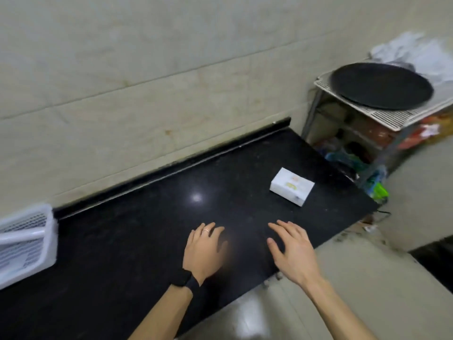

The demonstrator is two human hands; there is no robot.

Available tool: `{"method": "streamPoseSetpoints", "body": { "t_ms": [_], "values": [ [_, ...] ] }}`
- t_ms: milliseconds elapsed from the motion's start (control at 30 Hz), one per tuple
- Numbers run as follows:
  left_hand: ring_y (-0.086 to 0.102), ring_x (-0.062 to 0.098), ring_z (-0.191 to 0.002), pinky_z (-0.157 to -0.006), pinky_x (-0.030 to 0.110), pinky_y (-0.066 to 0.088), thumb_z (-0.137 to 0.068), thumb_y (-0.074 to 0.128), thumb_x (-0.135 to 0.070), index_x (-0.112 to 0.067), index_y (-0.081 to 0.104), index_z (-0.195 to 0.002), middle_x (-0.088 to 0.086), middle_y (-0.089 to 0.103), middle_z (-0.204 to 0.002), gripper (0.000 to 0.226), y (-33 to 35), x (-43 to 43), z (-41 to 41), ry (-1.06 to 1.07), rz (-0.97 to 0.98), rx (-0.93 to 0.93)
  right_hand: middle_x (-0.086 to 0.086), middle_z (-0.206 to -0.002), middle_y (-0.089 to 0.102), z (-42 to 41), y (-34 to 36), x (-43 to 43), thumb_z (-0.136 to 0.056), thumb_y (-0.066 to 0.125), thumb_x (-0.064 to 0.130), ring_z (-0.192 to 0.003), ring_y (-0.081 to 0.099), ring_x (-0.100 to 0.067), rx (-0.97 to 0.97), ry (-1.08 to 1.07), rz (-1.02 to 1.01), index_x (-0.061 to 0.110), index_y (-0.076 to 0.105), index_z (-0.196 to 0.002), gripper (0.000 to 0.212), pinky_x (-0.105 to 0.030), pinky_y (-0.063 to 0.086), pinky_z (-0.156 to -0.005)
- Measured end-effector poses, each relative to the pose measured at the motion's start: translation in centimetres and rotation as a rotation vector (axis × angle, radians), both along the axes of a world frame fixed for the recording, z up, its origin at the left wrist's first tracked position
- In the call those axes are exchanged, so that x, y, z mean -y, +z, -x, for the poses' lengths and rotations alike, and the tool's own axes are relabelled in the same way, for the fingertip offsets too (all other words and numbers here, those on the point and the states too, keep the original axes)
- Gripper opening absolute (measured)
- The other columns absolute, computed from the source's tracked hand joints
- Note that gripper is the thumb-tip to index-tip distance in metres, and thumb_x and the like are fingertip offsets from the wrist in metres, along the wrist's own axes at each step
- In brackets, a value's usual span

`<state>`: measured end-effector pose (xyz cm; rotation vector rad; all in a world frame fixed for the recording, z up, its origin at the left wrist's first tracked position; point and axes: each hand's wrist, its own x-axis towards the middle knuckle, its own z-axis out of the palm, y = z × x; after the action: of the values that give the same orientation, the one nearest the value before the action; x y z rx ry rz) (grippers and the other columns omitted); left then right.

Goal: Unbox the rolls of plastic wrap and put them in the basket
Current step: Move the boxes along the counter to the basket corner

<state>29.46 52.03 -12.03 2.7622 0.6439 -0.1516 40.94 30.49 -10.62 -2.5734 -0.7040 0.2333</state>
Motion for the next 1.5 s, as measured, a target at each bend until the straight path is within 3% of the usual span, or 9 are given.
{"method": "streamPoseSetpoints", "body": {
  "t_ms": [233, 500, 700, 800, 900, 1033, 1267, 1367, 1500],
  "values": [
    [0.028, 0.024, -0.145, -0.119, 0.04, 0.023, -0.098, 0.039, -0.05, -0.032, 0.042, -0.144, -0.002, 0.04, -0.154, 0.05, -1.4, 5.1, -9.6, -0.126, 0.012, -0.045, -0.001, -0.145, 0.056, -7.2, -0.9, 6.2, -0.096, 0.061, 0.035, -0.14, 0.04, -0.028, -0.001, -0.125, 0.037, 0.023, 0.061, -0.138, 0.043, -0.037, 0.029, -0.117],
    [0.025, 0.027, -0.146, -0.119, 0.041, 0.021, -0.096, 0.04, -0.05, -0.031, 0.038, -0.146, 0.001, 0.038, -0.155, 0.053, -5.9, 5.1, -17.6, -0.106, 0.057, -0.107, 0.004, -0.155, 0.045, -16.0, -3.2, 5.4, -0.098, 0.052, 0.044, -0.146, 0.028, -0.023, -0.065, -0.096, 0.142, 0.028, 0.05, -0.146, 0.05, -0.041, 0.033, -0.115],
    [0.007, 0.03, -0.151, -0.121, 0.049, 0.013, -0.096, 0.036, -0.054, -0.033, 0.014, -0.156, 0.005, 0.015, -0.165, 0.068, -10.0, 5.3, -22.2, -0.055, 0.096, -0.171, -0.001, -0.165, 0.022, -22.2, -4.9, 2.4, -0.095, 0.05, 0.056, -0.149, 0.018, -0.026, -0.086, -0.006, 0.2, 0.026, 0.033, -0.154, 0.069, -0.044, 0.036, -0.115],
    [-0.006, 0.03, -0.152, -0.12, 0.057, 0.007, -0.096, 0.032, -0.059, -0.035, 0.003, -0.157, 0.004, -0.003, -0.166, 0.072, -11.8, 5.7, -22.6, -0.007, 0.131, -0.244, -0.005, -0.168, -0.002, -24.1, -6.4, 1.0, -0.092, 0.048, 0.064, -0.152, 0.001, -0.03, -0.137, 0.056, 0.258, 0.028, 0.018, -0.158, 0.081, -0.045, 0.022, -0.122],
    [-0.022, 0.028, -0.149, -0.116, 0.061, -0.005, -0.095, 0.022, -0.063, -0.037, -0.012, -0.155, 0.0, -0.024, -0.163, 0.073, -13.5, 6.4, -22.3, 0.011, 0.099, -0.306, -0.008, -0.167, -0.009, -25.4, -8.4, 0.6, -0.09, 0.052, 0.062, -0.153, -0.006, -0.031, -0.166, 0.11, 0.291, 0.03, 0.017, -0.156, 0.081, -0.045, 0.012, -0.125],
    [-0.03, 0.024, -0.146, -0.115, 0.06, -0.011, -0.094, 0.015, -0.065, -0.04, -0.017, -0.153, -0.005, -0.032, -0.159, 0.072, -14.3, 6.8, -22.0, 0.032, 0.081, -0.289, -0.007, -0.166, -0.001, -26.4, -10.8, 1.1, -0.092, 0.06, 0.049, -0.152, 0.004, -0.033, -0.241, 0.115, 0.195, 0.025, 0.021, -0.152, 0.076, -0.047, 0.022, -0.122],
    [-0.025, 0.021, -0.148, -0.118, 0.06, -0.004, -0.092, 0.022, -0.063, -0.042, -0.011, -0.154, -0.008, -0.029, -0.16, 0.073, -13.8, 7.6, -22.6, 0.109, 0.098, -0.3, -0.011, -0.158, 0.012, -26.9, -12.4, 1.7, -0.089, 0.069, 0.039, -0.137, 0.025, -0.039, -0.229, 0.188, 0.059, 0.02, 0.023, -0.147, 0.076, -0.051, 0.047, -0.1],
    [-0.011, 0.023, -0.152, -0.12, 0.057, 0.004, -0.096, 0.028, -0.055, -0.04, -0.002, -0.156, -0.006, -0.018, -0.164, 0.068, -12.6, 8.0, -23.1, 0.156, 0.129, -0.285, -0.006, -0.155, 0.01, -27.3, -12.2, 1.6, -0.089, 0.068, 0.041, -0.131, 0.027, -0.038, -0.252, 0.205, 0.064, 0.025, 0.019, -0.146, 0.077, -0.051, 0.05, -0.092],
    [0.0, 0.02, -0.152, -0.122, 0.049, 0.006, -0.099, 0.031, -0.05, -0.04, 0.01, -0.156, -0.006, -0.004, -0.166, 0.061, -9.9, 8.8, -22.1, 0.291, 0.142, -0.187, -0.005, -0.15, 0.014, -28.1, -10.9, 1.3, -0.09, 0.068, 0.04, -0.126, 0.034, -0.04, -0.314, 0.241, 0.061, 0.023, 0.02, -0.148, 0.077, -0.048, 0.046, -0.096]
  ]
}}
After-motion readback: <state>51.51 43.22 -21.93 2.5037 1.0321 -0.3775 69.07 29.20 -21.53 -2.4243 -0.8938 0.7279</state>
